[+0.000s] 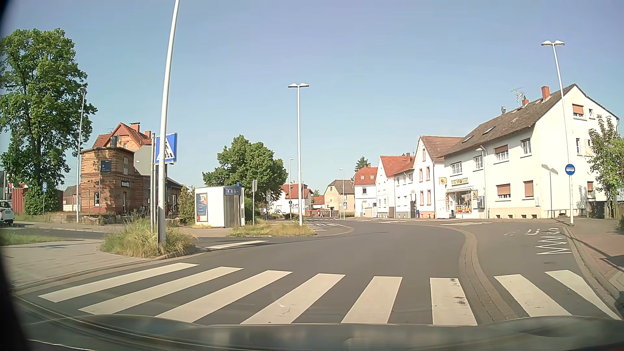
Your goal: Follow the waypoints while adhering to traffic rules and regulations
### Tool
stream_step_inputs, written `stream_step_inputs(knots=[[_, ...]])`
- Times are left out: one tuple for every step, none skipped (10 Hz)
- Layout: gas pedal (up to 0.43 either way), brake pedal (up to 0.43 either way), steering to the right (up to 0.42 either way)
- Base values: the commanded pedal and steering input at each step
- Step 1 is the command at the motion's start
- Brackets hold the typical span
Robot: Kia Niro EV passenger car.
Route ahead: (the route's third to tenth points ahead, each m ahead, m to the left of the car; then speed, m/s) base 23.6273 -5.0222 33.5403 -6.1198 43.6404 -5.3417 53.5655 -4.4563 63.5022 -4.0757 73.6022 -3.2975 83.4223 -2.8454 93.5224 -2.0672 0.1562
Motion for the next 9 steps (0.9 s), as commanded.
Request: stream_step_inputs(knots=[[0.197,0.024,0.104],[0.240,0.024,0.106],[0.268,0.024,0.110],[0.299,0.024,0.112],[0.319,0.024,0.114],[0.331,0.024,0.116],[0.350,0.024,0.117],[0.358,0.024,0.117],[0.378,0.024,0.116]])
